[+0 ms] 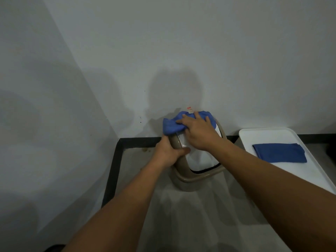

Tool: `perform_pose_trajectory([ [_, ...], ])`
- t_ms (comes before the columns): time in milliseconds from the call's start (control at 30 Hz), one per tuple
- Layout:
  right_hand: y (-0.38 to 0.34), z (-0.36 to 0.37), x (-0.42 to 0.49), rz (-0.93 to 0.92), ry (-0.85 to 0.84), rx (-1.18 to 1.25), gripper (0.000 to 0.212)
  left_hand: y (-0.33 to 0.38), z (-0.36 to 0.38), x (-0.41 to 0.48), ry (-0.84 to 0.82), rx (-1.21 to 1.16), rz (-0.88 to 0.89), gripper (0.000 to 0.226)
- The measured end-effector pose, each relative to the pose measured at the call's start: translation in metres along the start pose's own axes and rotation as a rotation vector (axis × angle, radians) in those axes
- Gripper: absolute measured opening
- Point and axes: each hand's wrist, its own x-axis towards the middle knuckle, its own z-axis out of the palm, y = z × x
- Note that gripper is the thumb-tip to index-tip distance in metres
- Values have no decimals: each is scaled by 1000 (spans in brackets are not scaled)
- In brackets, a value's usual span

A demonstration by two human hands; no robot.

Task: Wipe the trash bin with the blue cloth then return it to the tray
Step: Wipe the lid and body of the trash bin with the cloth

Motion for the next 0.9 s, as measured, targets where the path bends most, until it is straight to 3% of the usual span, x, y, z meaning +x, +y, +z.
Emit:
perform_pose_trajectory([
  [67, -6, 3, -11, -79, -6, 46, 49, -1, 1, 2, -4, -8, 26, 70],
  [200, -17, 12, -47, -188, -7, 183, 44, -8, 8, 13, -183, 225, -33, 44],
  [267, -15, 13, -63, -210, -12, 239, 39, -8, 9, 13, -139, 220, -69, 38],
  [333, -6, 7, -72, -200, -24, 301, 34, -10, 9, 12, -89, 203, 11, 47],
  [433, 14, -20, -67, -122, -28, 402, 26, -11, 8, 4, -31, 89, -20, 89],
  [567, 40, -66, -38, 66, 400, 623, 32, -14, 5, -2, -1, -110, -51, 108],
  [667, 47, -83, -17, 161, 664, 605, 33, -10, 1, -4, -64, -169, -116, 111],
  [733, 42, -72, -8, 130, 603, 463, 37, -9, -1, -6, -81, -223, -149, 112],
  [833, 29, -23, -6, 39, 181, 210, 50, -11, -2, -4, -76, -293, -173, 111],
  [900, 19, -2, -13, 23, 49, 121, 54, -8, 0, -5, -84, -310, -177, 107],
])
